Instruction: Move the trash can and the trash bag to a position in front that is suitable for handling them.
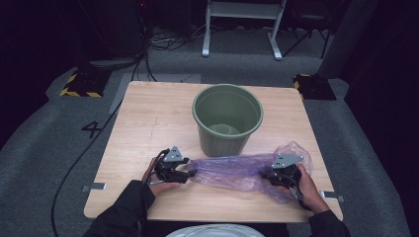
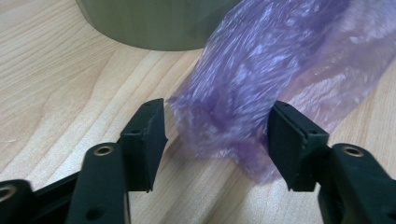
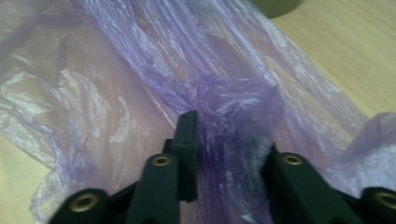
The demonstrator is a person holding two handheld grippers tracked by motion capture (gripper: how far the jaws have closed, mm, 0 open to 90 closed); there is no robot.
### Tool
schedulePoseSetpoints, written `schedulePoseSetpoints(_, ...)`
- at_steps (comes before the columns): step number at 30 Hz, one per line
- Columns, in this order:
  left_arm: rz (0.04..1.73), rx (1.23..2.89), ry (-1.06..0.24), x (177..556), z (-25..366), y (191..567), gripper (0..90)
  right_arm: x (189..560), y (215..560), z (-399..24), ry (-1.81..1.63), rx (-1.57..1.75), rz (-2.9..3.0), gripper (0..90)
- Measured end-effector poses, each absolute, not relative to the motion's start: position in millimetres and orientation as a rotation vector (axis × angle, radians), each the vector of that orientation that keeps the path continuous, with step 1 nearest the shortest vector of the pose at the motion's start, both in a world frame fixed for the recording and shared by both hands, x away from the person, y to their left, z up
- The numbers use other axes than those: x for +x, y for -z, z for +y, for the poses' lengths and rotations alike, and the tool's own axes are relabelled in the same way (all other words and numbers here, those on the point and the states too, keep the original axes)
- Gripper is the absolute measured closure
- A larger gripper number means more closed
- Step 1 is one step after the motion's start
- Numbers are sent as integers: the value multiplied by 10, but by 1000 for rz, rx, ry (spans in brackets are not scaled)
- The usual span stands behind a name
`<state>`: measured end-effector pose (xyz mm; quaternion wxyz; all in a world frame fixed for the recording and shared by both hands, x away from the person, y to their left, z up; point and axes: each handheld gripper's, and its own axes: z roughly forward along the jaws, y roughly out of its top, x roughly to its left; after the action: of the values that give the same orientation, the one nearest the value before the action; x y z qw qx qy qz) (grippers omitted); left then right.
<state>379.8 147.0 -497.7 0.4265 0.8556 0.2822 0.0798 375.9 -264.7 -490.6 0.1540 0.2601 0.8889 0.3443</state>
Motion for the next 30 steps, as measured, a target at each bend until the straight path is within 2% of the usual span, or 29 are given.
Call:
schedulePoseSetpoints(4, 703, 2132, -170, 3804, 1491, 4969, 280, 3886, 4909, -2698, -986, 782, 2536, 839)
schedulePoseSetpoints(8, 690, 2108, -168, 3767, 1577, 4917, 161, 3981, 4911, -2766, -974, 814, 2514, 865)
schedulePoseSetpoints(18, 809, 2131, -229, 3666, 1964, 4931, 160, 4166, 4920, -3015, -954, 918, 2441, 871)
schedulePoseSetpoints(30, 813, 2186, -224, 3586, 2026, 5021, 161, 4199, 4936, -3109, -988, 949, 2424, 872)
